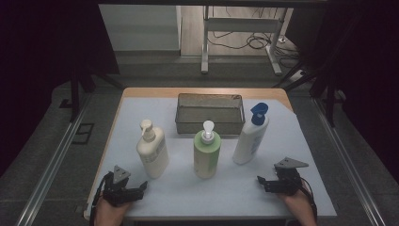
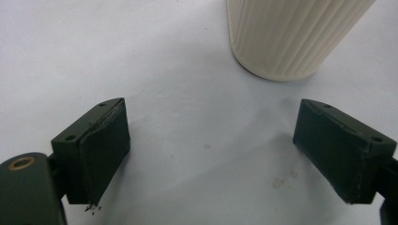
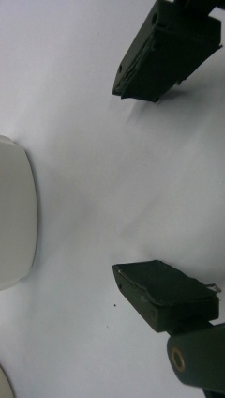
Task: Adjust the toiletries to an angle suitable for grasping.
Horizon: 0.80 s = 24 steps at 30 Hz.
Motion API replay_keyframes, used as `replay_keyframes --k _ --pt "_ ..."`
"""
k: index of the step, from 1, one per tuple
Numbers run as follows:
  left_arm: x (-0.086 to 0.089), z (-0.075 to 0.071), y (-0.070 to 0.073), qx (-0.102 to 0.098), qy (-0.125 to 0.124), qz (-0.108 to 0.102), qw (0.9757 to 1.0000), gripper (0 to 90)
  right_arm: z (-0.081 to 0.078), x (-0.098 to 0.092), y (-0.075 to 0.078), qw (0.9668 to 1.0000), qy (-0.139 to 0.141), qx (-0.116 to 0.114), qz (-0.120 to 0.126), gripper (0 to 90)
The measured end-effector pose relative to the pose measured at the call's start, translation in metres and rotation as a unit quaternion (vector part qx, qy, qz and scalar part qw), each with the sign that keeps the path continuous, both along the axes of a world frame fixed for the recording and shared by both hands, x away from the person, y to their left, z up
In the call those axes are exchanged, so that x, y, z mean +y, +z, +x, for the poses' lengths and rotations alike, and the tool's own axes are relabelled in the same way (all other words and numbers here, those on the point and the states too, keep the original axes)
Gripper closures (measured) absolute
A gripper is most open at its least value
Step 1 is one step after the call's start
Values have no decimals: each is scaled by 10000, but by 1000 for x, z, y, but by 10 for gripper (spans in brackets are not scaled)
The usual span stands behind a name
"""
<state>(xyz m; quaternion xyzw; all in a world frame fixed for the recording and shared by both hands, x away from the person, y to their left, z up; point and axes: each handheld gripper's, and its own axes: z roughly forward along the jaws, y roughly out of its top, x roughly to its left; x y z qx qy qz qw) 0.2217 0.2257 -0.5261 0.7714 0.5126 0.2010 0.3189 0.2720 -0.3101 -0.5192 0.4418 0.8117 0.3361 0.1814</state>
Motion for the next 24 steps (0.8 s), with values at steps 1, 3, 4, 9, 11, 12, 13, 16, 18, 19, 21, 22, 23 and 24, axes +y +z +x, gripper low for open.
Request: replay_keyframes --k 1,3,4,9,11,12,13,16,18,19,21,22,23,24 --pt "0 0 0 0 0 0 10000 107 0 0 0 10000 0 0 0 125" --pt "0 0 0 1 -8 -1 10000 107 0 0 0 10000 -1 1 -1 124" --pt "0 0 0 -4 -5 -7 10000 107 0 0 0 10000 0 0 -1 124" --pt "0 0 0 1 -2 -17 10000 107 0 0 0 10000 1 7 -6 123" --pt "0 0 0 3 0 -17 10000 107 0 0 0 10000 1 10 -3 123" --pt "0 0 0 5 -1 -17 10000 106 0 0 0 10000 3 15 -3 123" --pt "0 0 0 5 -1 -19 10000 106 0 0 0 10000 3 15 -3 123" --pt "0 0 0 5 -1 -20 10000 107 1 0 0 10000 3 22 -2 123" --pt "0 0 0 6 -1 -21 10000 107 1 0 0 10000 9 23 -6 122" --pt "0 0 0 6 0 -20 10000 107 1 0 0 10000 11 29 -7 122" --pt "0 0 0 6 0 -21 10000 107 1 0 0 10000 20 28 -10 121" --pt "0 0 0 5 0 -20 10000 107 1 0 0 10000 28 35 -9 121" --pt "0 0 0 5 0 -20 10000 107 1 0 0 10000 28 35 -9 121" --pt "0 0 0 5 0 -21 10000 107 1 0 1 10000 52 30 -8 121"
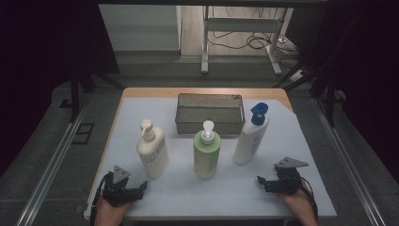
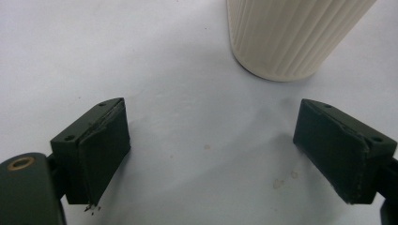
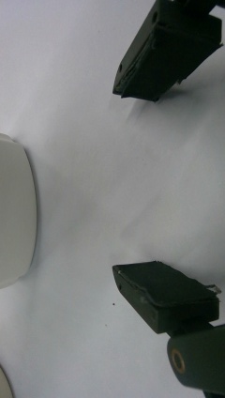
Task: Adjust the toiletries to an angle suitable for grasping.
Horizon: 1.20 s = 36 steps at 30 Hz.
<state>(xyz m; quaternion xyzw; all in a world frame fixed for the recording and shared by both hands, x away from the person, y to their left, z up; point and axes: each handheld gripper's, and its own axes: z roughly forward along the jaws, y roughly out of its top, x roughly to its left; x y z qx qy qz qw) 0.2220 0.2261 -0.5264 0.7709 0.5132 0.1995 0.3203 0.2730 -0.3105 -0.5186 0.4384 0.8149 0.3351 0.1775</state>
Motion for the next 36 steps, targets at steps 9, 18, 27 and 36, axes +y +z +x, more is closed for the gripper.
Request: replay_keyframes --k 9,18,27,36 --pt "0 0 0 -2 0 0 10000 107 1 -1 2 10000 46 47 -35 137" --pt "0 0 0 -5 0 0 10000 107 0 1 7 9998 33 108 162 175" --pt "0 0 0 -8 1 -1 10000 107 1 0 13 9993 53 205 319 175" --pt "0 0 0 -8 1 -8 10000 107 4 -3 24 9998 66 -45 154 378"
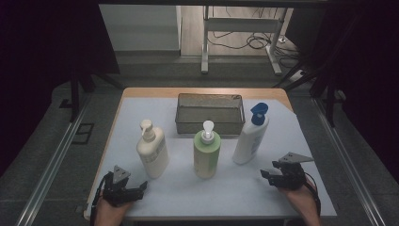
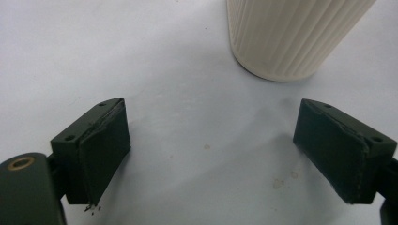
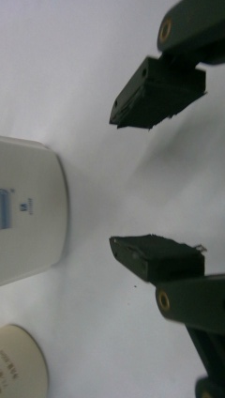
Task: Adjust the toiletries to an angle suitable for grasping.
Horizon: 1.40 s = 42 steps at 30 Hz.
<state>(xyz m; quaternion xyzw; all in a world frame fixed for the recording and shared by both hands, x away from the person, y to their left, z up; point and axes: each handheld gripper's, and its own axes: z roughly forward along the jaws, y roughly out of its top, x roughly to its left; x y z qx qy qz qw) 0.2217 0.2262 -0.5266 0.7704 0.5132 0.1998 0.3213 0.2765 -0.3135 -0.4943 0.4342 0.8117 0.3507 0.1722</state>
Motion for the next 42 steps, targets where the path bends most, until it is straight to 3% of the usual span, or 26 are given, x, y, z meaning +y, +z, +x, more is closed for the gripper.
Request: replay_keyframes --k 10,22,34,39,42 --pt "0 0 0 2 0 -3 10000 107 13 -5 10 9995 -3 -20 302 603" --pt "0 0 0 1 -1 -6 10000 107 26 8 18 9993 174 -105 310 890" --pt "0 0 0 1 -2 -14 10000 107 51 10 16 9987 0 -62 499 884" --pt "0 0 0 1 -4 -12 10000 107 55 12 15 9991 16 -74 422 880" --pt "0 0 0 3 -4 -11 10000 107 56 8 13 9982 11 9 595 874"
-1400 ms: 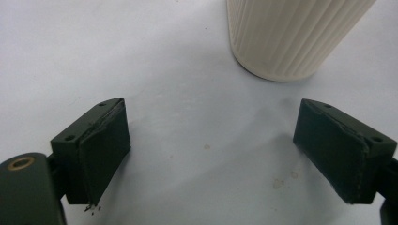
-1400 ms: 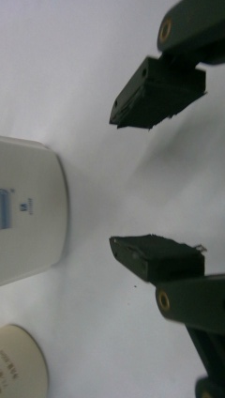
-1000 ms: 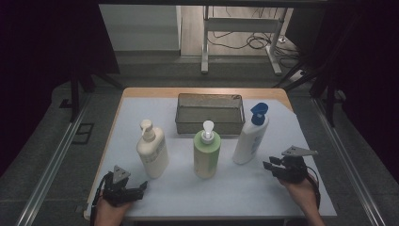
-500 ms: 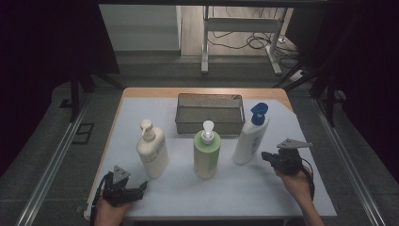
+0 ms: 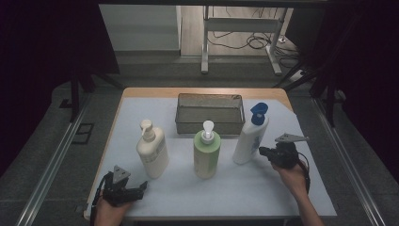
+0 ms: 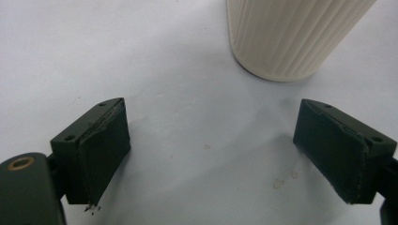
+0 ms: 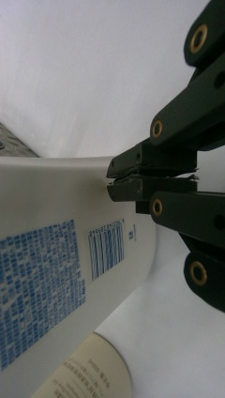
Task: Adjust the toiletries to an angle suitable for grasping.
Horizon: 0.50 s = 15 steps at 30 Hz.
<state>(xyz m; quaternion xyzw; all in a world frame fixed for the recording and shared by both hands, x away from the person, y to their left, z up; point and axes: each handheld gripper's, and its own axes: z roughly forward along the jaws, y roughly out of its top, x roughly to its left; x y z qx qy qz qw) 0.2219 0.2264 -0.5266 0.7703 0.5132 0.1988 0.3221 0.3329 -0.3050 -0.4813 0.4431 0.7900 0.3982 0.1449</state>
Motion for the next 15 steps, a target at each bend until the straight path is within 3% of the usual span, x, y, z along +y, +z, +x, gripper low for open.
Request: replay_keyframes --k 15 --pt "0 0 0 2 -1 1 10000 107 13 4 -2 10000 -29 1 -67 869"
